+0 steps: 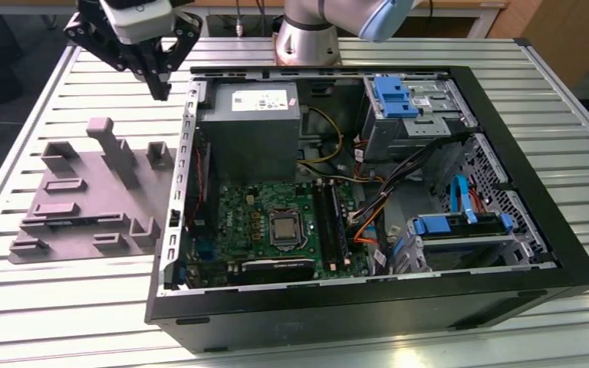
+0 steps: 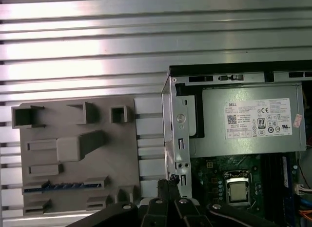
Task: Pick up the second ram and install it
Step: 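Reach for the second ram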
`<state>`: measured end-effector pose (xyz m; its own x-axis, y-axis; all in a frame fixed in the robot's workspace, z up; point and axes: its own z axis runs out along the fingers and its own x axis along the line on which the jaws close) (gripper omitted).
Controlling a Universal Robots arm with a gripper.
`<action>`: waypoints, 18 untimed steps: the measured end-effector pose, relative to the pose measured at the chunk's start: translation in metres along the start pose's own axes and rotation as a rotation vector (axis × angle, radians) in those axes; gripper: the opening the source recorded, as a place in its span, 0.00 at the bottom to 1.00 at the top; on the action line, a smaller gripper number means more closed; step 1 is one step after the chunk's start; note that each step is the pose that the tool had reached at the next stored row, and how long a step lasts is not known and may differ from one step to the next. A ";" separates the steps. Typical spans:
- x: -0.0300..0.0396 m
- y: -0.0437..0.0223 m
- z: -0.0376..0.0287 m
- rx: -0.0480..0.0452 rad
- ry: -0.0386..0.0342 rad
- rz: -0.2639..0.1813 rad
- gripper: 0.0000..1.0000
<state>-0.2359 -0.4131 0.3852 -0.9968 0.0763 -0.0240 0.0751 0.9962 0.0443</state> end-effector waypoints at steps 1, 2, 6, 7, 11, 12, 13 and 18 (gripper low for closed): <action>0.0015 -0.0006 0.0001 0.0000 0.0000 0.000 0.11; 0.0031 -0.0011 0.0002 -0.0001 0.0000 0.000 0.11; 0.0114 -0.0024 0.0004 -0.0001 0.0000 0.000 0.11; 0.0137 -0.0026 0.0003 0.0000 0.0001 0.000 0.11; 0.0233 -0.0033 0.0003 0.0000 0.0000 0.000 0.11; 0.0257 -0.0035 0.0003 -0.0001 0.0000 0.000 0.11; 0.0276 -0.0036 0.0003 0.0000 0.0000 0.000 0.11; 0.0287 -0.0037 0.0002 0.0000 0.0001 0.000 0.11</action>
<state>-0.2648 -0.4146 0.3841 -0.9968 0.0761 -0.0239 0.0750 0.9962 0.0443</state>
